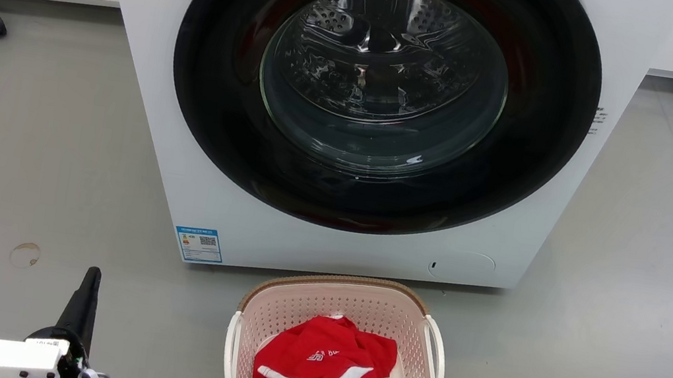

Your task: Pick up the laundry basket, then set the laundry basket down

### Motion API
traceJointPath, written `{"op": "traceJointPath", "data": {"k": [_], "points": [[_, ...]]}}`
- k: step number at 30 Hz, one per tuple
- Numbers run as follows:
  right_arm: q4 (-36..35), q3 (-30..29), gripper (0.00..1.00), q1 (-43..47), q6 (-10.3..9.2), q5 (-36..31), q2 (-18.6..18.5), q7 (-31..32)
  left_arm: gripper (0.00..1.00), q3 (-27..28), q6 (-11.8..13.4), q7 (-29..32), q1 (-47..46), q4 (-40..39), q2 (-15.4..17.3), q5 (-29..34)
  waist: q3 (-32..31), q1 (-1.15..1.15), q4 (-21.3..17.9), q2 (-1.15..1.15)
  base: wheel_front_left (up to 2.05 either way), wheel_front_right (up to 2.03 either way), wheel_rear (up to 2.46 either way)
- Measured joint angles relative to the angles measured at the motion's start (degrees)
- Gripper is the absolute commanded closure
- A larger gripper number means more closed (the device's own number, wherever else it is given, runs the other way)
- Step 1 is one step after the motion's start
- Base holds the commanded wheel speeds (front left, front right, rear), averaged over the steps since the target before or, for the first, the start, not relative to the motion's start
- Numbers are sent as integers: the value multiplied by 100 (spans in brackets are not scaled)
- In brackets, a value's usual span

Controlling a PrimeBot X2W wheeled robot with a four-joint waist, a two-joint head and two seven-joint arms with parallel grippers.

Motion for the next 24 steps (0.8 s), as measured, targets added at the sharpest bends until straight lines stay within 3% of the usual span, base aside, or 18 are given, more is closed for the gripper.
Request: {"op": "traceJointPath", "data": {"k": [24], "points": [[0,-11,100,0,0,0,2,1,100,53,0,57,0,4,-71,49,0,0,0,0,0,0,0]]}}
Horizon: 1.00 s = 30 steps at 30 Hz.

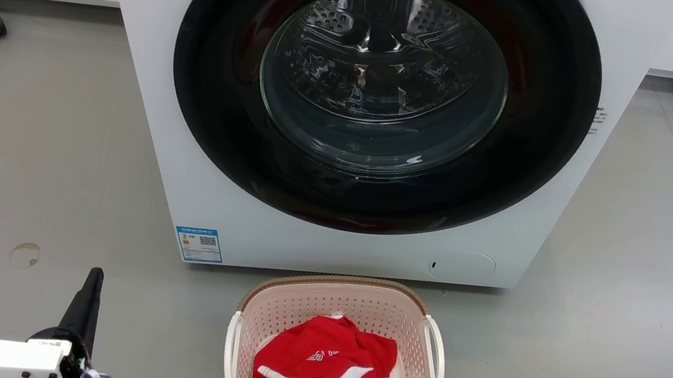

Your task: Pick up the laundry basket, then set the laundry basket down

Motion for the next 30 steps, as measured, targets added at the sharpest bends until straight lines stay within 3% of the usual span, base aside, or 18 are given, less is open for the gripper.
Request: {"op": "traceJointPath", "data": {"k": [30], "points": [[0,-9,100,0,0,0,2,0,100,69,0,44,-1,4,-29,49,0,0,0,0,0,0,0]]}}
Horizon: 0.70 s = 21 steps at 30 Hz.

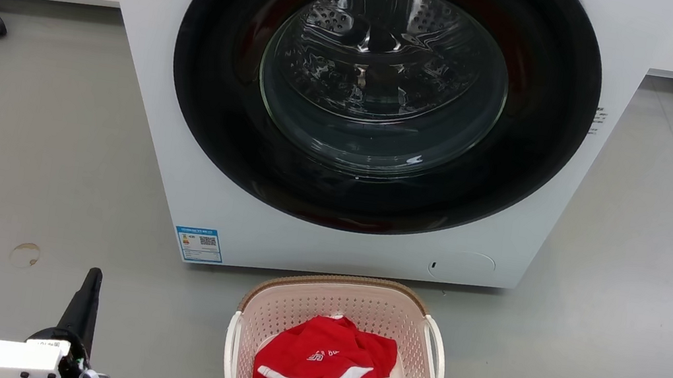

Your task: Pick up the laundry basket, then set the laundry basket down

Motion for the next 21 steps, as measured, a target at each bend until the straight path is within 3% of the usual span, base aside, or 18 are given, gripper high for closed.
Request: {"op": "traceJointPath", "data": {"k": [21], "points": [[0,-1,100,0,0,0,0,0,100,38,0,32,0,3,-19,29,0,0,0,0,0,0,0]]}}
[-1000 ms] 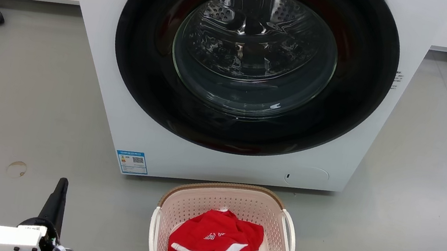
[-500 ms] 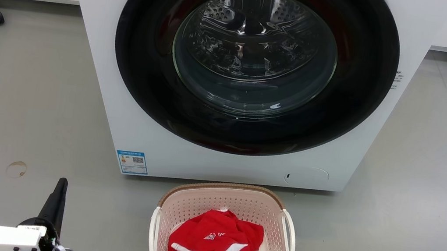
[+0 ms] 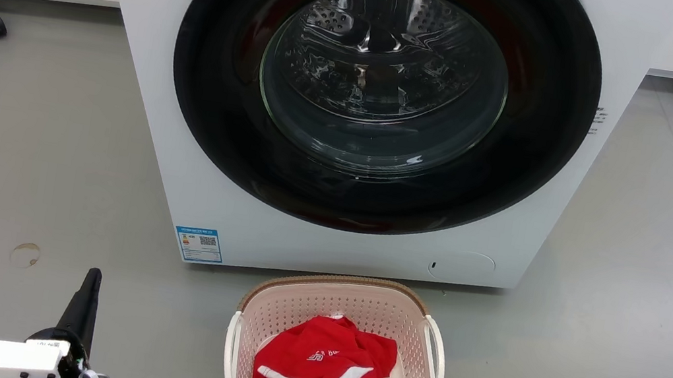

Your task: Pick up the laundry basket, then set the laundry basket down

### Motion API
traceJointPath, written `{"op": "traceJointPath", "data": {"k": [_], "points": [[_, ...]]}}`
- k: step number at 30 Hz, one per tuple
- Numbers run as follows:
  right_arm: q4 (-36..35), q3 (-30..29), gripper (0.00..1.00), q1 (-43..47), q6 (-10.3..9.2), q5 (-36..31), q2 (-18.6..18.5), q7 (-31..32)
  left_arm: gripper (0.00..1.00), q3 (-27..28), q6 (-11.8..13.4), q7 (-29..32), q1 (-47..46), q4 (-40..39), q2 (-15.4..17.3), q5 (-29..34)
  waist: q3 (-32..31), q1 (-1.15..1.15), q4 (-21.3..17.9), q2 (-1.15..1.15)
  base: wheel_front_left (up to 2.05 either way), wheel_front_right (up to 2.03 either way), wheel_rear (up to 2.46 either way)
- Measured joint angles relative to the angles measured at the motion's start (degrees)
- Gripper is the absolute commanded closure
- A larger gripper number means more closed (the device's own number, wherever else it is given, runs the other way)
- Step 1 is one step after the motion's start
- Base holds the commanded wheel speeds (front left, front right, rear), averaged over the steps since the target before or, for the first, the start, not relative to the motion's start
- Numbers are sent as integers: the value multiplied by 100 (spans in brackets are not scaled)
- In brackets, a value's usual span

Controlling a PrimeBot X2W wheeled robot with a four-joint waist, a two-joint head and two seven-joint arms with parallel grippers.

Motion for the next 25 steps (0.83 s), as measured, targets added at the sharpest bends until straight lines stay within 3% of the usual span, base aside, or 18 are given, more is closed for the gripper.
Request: {"op": "traceJointPath", "data": {"k": [25], "points": [[0,-2,100,0,0,0,1,0,100,33,0,25,0,4,-12,16,0,0,0,0,0,0,0]]}}
